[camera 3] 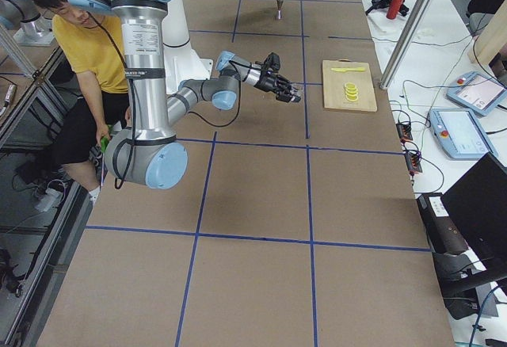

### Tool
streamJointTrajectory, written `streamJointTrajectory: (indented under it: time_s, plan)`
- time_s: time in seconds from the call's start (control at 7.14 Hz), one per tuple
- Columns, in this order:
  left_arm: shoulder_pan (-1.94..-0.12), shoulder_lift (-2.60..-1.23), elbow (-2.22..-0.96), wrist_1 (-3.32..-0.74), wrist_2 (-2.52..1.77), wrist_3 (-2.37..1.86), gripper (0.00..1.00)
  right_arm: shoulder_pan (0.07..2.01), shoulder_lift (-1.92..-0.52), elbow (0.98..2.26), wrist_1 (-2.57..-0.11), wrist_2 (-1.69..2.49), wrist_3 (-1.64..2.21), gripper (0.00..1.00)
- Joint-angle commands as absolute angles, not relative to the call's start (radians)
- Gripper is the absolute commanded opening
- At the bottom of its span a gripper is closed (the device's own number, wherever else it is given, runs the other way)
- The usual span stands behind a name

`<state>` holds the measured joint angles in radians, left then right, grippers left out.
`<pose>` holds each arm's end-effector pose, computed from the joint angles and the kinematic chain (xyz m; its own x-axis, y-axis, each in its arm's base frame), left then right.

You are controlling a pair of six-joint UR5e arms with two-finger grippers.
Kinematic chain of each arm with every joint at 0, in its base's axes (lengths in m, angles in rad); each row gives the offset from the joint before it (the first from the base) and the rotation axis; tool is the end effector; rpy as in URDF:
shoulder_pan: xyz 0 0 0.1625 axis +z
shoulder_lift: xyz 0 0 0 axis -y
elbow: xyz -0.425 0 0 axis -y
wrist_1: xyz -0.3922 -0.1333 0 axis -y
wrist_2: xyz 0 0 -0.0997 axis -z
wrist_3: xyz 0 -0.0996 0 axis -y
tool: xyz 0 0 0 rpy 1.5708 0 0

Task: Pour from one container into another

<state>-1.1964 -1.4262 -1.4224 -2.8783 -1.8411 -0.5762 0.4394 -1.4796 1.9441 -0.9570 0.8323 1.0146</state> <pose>0.0647 -0.4564 0.6624 0.7878 0.2047 -0.5809 0.2816 0.7191 0.6353 -0.3685 -0.3946 0.3570 0.8129 -0.0493 0.5803 -0.4971 0.4603 0.7355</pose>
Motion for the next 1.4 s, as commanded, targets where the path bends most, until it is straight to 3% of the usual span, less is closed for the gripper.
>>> streamJointTrajectory:
  time_s: [0.0,0.14,1.26]
  plan:
    - [-1.246,-1.477,-1.43,-2.804,-1.898,-0.529,1.0,0.459,-1.473,1.786,-0.724,0.857,1.012,0.0]
    - [-1.246,-1.479,-1.434,-2.804,-1.899,-0.529,1.0,0.456,-1.473,1.713,-0.63,0.841,1.019,0.0]
    - [-1.247,-1.483,-1.451,-2.806,-1.896,-0.531,1.0,0.158,-1.562,1.625,-0.528,0.472,1.143,0.0]
